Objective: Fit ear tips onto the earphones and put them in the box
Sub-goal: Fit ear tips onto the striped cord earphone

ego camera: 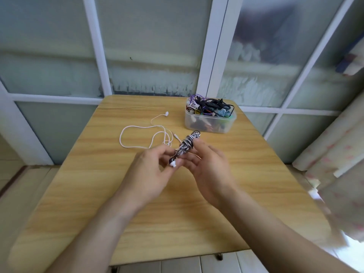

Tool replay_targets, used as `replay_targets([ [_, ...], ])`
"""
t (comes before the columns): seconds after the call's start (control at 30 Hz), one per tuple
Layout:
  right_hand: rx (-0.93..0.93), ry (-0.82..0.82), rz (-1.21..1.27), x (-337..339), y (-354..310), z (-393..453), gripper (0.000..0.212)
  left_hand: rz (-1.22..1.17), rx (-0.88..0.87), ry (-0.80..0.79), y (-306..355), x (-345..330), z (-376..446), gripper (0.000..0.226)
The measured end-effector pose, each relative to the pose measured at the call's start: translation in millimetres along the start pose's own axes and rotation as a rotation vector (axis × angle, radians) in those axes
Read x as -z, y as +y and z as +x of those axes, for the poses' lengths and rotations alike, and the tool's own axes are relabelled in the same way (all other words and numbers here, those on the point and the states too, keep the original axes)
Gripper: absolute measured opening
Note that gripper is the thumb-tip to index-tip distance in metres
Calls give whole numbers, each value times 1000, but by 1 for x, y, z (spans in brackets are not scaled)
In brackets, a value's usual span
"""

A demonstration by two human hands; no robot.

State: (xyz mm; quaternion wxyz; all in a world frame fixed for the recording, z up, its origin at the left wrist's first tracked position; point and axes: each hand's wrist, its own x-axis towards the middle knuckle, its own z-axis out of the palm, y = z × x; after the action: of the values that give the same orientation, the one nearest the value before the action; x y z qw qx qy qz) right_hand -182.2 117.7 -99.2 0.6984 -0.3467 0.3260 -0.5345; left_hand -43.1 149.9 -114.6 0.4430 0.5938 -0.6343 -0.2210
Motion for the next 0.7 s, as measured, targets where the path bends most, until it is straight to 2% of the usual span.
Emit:
replay_targets([
  [0.07, -20, -18, -22, 6, -6, -6, 22, -39, -4, -39, 3, 2, -1, 6],
  [0.23, -27, 6, -55, 19, -15, -15, 6, -157, 98, -5, 11, 3, -1, 8],
  [0.33, -34, 11, -45, 27, -18, -21, 3, -463, 127, -46, 16, 5, -1, 24],
  [0.4, -26, -26, -54, 31, -21, -27, 10, -694, 157, -86, 19, 6, 0, 31],
  [0.5, -41, -114, -98, 36, -23, -38, 37, -931, 218, -127, 24, 6, -1, 37],
  [0.57, -50, -134, -144, 40, -21, -42, 41, -955, 237, -150, 26, 5, -3, 39],
  [0.7, 1, -157, -431, 47, -19, -44, 27, -831, 203, -122, 24, 1, -5, 31],
])
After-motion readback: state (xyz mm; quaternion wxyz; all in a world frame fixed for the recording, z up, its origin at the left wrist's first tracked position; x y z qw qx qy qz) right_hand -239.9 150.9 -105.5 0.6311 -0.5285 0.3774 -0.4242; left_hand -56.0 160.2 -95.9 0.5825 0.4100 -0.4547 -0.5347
